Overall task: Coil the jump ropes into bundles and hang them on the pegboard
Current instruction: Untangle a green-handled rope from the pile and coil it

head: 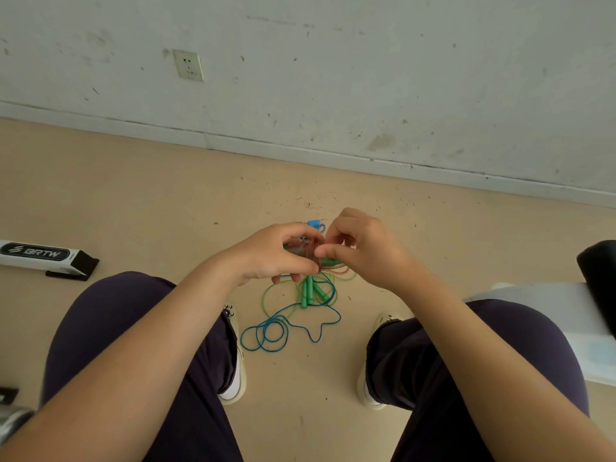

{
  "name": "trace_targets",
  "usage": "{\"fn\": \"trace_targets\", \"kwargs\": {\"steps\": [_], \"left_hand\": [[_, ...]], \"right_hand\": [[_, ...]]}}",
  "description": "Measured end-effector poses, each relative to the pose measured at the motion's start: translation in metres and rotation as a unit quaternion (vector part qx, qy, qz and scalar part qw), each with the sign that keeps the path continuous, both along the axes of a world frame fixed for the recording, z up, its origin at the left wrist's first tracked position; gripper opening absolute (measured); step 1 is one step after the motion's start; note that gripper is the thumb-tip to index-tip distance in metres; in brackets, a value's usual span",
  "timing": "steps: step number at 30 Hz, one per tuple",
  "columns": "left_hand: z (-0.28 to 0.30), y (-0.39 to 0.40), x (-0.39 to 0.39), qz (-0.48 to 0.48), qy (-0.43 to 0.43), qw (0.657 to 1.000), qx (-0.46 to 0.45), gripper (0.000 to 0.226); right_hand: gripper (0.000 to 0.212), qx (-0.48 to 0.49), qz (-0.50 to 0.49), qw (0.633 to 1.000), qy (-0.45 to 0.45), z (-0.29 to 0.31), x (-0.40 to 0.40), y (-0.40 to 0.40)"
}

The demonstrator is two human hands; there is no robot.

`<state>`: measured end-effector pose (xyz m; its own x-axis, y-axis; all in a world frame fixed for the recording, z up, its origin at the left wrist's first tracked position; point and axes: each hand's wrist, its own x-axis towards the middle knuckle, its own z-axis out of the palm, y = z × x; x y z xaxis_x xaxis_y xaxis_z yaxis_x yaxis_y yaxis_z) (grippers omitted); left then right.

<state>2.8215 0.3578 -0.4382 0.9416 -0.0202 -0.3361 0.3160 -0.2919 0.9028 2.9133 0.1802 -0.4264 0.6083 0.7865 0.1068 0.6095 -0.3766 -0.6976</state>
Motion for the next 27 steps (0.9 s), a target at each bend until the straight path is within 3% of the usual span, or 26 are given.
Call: {"fn": "trace_targets", "kwargs": {"steps": [7,14,17,23,27], "left_hand": [[-0.0013,-0.0059,-0.0007,0.004,-0.034,0.999,-0.019,0.031],[-0.0007,-0.0002,-0.001,0.023,-0.06,0.998,0.0,0.029],[-0.001,0.0001,-0.0001,0.053,-0.09,0.995,-0.008,0.017],[0.0004,0.0004,-0.0005,0.063,-0.097,0.993,0.015,0.01],[-0.003,-0.0007,-0.0015,0.051,-0.083,0.995,0.032,0.013]], "right_hand": [[0.033,-0.024,-0.012,0.998,0.05,-0.0088,0.003,0.0003],[0.028,0.106,-0.024,0.971,0.214,-0.0047,0.0081,-0.0022],[0.013,0.143,-0.024,0.954,0.262,-0.0024,0.0082,-0.0027],[0.023,0.157,-0.027,0.949,0.273,-0.0014,0.0037,-0.0008],[0.041,0.131,-0.038,0.959,0.25,-0.0018,0.0012,0.0019]]}}
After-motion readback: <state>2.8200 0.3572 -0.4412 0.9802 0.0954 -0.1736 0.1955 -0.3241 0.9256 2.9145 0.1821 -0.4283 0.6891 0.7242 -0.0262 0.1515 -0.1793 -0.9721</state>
